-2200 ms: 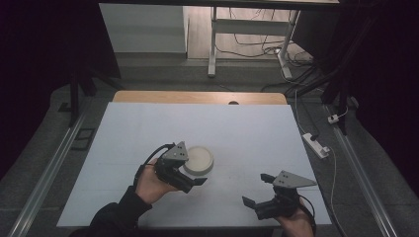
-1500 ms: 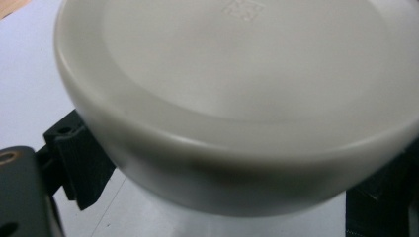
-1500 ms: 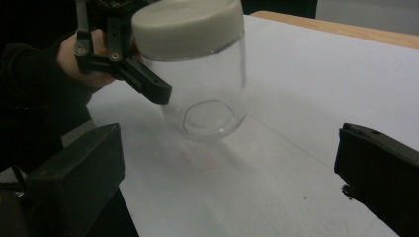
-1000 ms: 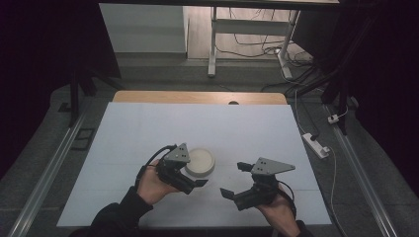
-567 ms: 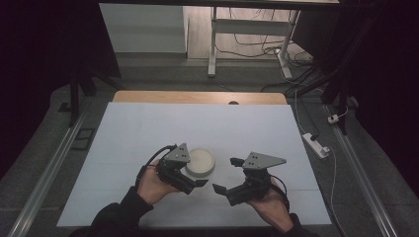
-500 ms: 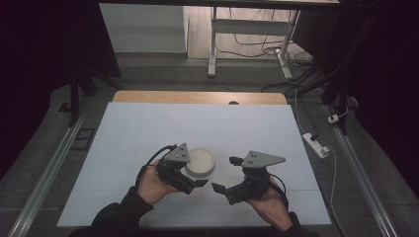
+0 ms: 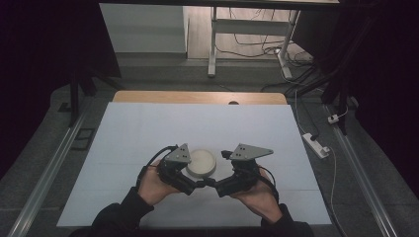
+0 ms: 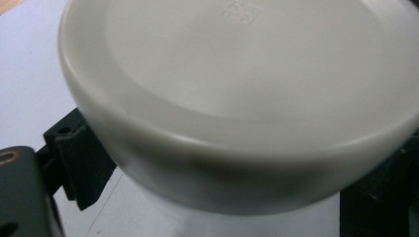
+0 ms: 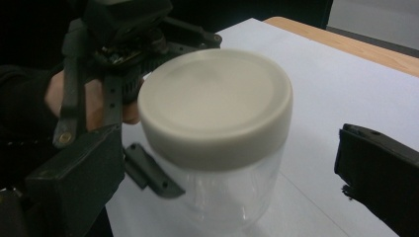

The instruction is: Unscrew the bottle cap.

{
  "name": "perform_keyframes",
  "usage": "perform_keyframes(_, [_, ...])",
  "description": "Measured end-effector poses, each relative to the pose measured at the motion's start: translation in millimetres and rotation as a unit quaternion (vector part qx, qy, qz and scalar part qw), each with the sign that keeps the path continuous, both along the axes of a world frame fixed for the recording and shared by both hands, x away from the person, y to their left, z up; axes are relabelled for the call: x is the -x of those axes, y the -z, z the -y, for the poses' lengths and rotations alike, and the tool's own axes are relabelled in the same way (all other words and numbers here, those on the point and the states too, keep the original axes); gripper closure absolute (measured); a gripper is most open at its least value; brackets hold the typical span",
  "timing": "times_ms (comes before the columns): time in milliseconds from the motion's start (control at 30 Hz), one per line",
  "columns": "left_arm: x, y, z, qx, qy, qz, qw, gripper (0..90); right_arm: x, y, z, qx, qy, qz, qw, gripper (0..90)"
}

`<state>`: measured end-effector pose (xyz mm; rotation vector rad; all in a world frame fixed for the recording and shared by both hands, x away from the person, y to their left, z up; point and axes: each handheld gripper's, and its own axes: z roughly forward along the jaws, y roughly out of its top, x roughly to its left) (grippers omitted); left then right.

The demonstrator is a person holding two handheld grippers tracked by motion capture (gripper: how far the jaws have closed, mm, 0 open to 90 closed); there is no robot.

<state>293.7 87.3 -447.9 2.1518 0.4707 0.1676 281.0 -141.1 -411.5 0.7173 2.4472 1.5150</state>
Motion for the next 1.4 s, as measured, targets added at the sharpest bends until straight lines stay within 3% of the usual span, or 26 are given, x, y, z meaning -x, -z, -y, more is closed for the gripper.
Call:
perform_keyframes(400, [2.8, -2.0, 3.6, 0.000, 0.001, 0.002, 1.0000, 7.4, -5.8, 3.8, -24.6, 0.009, -0.007, 0.010, 0.9999, 0.0])
perform_keyframes(600, [5.7, -5.1, 5.8, -0.005, 0.007, 0.007, 0.9999, 7.4, -8.6, 5.3, -35.0, 0.010, -0.009, 0.022, 0.9997, 5.9])
perform_keyframes(700, [5.7, -6.4, 4.2, -0.004, 0.010, 0.008, 0.9999, 7.4, -6.0, 5.0, -38.0, 0.012, -0.012, 0.042, 0.9990, 6.5])
perform_keyframes(867, [4.5, -7.7, 0.8, 0.011, 0.047, 0.000, 0.9988, 7.4, -6.1, 1.3, -35.2, 0.010, -0.041, 0.037, 0.9984, 6.8])
perform_keyframes(1000, [4.2, -9.6, -2.7, 0.029, 0.088, -0.009, 0.9957, 7.5, -7.4, -2.4, -30.4, -0.001, -0.085, 0.027, 0.9960, 6.9])
perform_keyframes(1100, [5.4, -11.8, -4.9, 0.037, 0.121, -0.009, 0.9919, 7.4, -8.4, -5.2, -27.4, -0.015, -0.126, 0.014, 0.9918, 6.9])
perform_keyframes(1300, [8.4, -13.3, -5.5, 0.047, 0.175, -0.015, 0.9833, 7.4, -7.8, -8.4, -23.7, -0.026, -0.193, -0.002, 0.9809, 6.8])
perform_keyframes(1400, [9.8, -12.7, -4.1, 0.054, 0.199, -0.020, 0.9782, 7.4, -10.6, -7.0, -21.4, -0.048, -0.230, -0.023, 0.9717, 6.8])
